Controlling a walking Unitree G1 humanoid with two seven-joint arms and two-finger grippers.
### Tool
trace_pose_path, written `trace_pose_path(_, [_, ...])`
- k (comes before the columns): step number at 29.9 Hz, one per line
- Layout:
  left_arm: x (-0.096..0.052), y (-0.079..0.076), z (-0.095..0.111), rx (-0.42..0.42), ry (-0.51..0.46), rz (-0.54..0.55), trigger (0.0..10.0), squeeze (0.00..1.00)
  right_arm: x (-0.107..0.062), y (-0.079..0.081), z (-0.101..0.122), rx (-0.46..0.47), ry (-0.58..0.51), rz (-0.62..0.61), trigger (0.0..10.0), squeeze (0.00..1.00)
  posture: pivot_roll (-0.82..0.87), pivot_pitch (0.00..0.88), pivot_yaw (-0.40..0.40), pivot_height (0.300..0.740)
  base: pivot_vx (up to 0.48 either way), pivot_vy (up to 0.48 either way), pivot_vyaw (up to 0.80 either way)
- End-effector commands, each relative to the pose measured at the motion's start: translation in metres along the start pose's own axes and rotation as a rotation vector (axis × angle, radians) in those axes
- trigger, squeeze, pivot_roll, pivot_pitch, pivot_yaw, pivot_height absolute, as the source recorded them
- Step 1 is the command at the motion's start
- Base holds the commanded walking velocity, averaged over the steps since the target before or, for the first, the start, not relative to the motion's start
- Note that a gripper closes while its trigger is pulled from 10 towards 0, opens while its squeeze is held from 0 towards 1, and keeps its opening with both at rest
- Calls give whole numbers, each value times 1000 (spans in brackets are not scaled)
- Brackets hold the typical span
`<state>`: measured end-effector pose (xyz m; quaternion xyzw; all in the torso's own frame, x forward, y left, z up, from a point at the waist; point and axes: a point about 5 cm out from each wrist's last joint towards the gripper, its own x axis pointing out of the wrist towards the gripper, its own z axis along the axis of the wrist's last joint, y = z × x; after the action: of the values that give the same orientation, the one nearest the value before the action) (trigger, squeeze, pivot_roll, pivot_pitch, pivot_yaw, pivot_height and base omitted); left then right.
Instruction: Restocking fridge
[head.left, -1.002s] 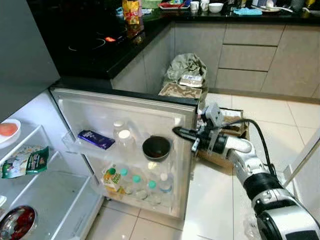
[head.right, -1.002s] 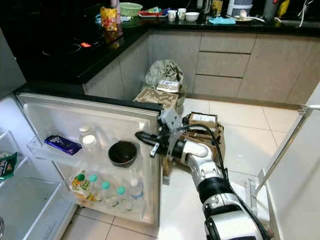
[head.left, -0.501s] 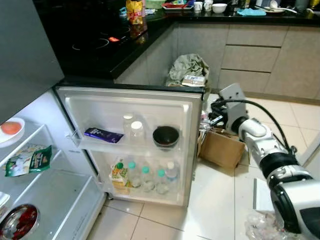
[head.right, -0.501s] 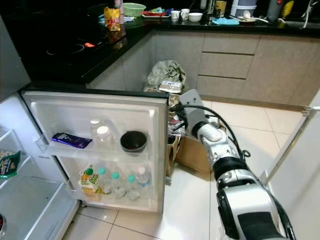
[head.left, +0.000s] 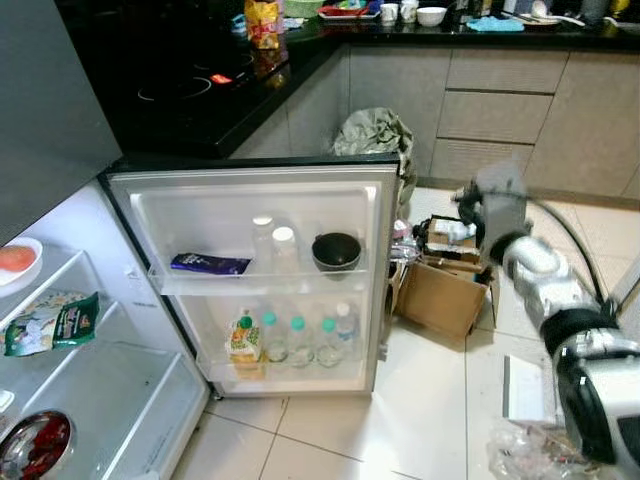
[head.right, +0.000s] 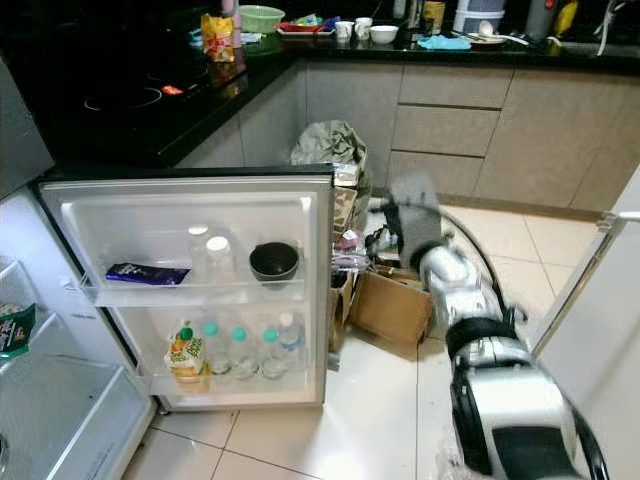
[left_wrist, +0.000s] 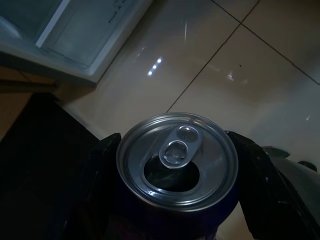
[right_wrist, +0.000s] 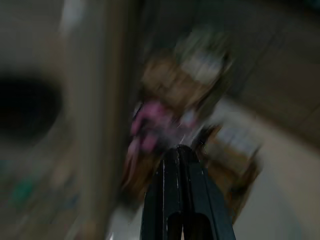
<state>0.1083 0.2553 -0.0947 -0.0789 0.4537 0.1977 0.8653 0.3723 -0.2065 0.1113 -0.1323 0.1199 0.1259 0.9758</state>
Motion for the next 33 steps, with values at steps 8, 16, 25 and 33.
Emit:
trace_pose_path(8, [2,-8,6,-11,-17,-17,10000,0,-69,53,-156,211,523,30,10000,0,-93,0,30,740,0,0,451])
trace_pose_path(16, [5,-6,21,-11,-64,-20,10000,0,-142,80,-228,292,810,-9,10000,0,-85,0,35,740,0,0,725])
trace_pose_path(25, [8,-33,28,-23,-72,-110,10000,0,-170,64,-245,234,904,-126,10000,0,-114,0,22,740,0,0,326])
trace_pose_path(33, [8,-44,21,-31,-36,-164,10000,0,-175,45,-244,202,910,-199,10000,0,-111,0,-21,740,0,-196,0])
